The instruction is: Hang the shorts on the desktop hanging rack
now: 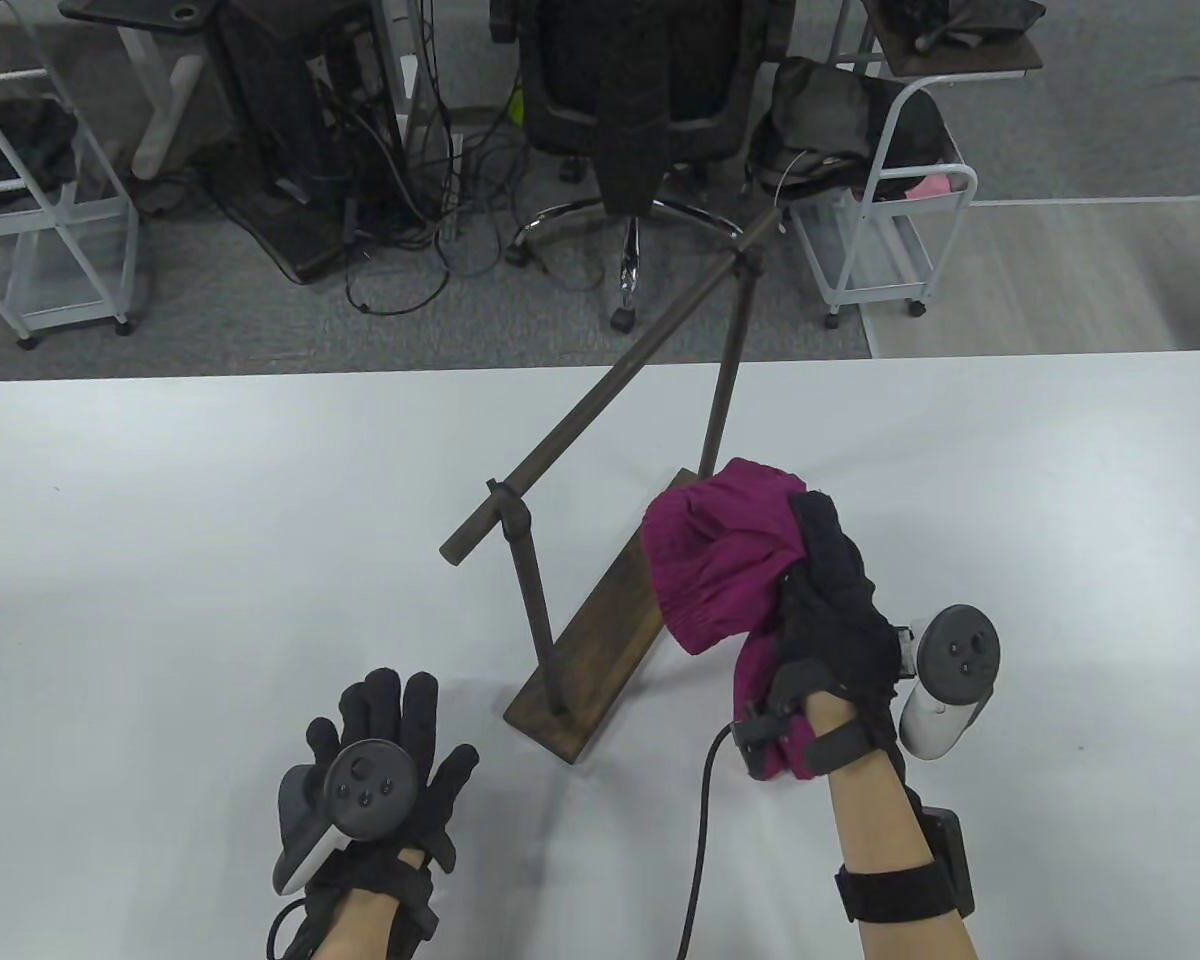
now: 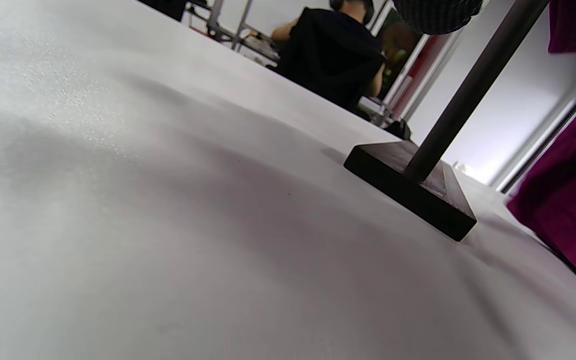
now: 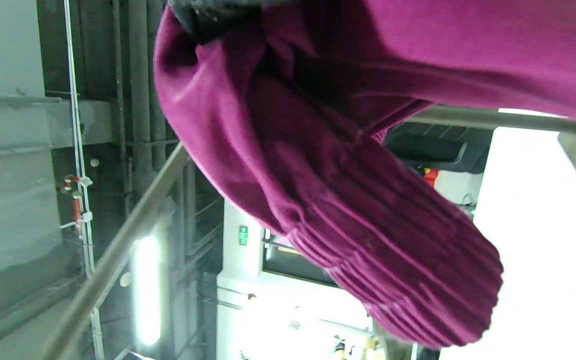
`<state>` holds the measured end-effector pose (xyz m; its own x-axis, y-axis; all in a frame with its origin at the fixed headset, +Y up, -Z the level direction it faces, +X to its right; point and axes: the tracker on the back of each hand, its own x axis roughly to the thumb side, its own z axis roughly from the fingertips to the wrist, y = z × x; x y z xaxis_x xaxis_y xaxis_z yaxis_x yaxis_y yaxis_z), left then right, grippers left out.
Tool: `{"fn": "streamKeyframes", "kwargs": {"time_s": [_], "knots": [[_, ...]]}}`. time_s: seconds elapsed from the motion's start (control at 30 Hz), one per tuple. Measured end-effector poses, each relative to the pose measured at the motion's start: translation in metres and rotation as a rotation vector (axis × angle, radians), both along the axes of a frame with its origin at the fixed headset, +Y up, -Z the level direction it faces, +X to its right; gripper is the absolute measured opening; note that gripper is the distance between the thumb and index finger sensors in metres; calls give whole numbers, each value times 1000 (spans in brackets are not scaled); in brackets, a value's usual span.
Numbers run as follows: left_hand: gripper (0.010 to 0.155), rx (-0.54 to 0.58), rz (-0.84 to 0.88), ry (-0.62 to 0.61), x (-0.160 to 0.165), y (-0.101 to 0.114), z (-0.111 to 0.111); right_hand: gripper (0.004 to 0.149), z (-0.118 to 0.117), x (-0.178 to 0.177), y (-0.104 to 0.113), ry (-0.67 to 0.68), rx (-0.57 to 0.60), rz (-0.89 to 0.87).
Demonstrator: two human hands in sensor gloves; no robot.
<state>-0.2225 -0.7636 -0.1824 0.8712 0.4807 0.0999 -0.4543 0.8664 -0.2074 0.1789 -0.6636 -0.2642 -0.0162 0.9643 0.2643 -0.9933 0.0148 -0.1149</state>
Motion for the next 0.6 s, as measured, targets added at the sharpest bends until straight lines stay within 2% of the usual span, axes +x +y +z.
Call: {"fn": "streamKeyframes", "kwargs": {"time_s": [0.23,0.6], "knots": [[79,-6,6,-5,1,0,0,53,-7,-14,31,42,54,-79],[79,16,19,2,1,2,1,55,-13,-22,114,28,159,-172]]}}
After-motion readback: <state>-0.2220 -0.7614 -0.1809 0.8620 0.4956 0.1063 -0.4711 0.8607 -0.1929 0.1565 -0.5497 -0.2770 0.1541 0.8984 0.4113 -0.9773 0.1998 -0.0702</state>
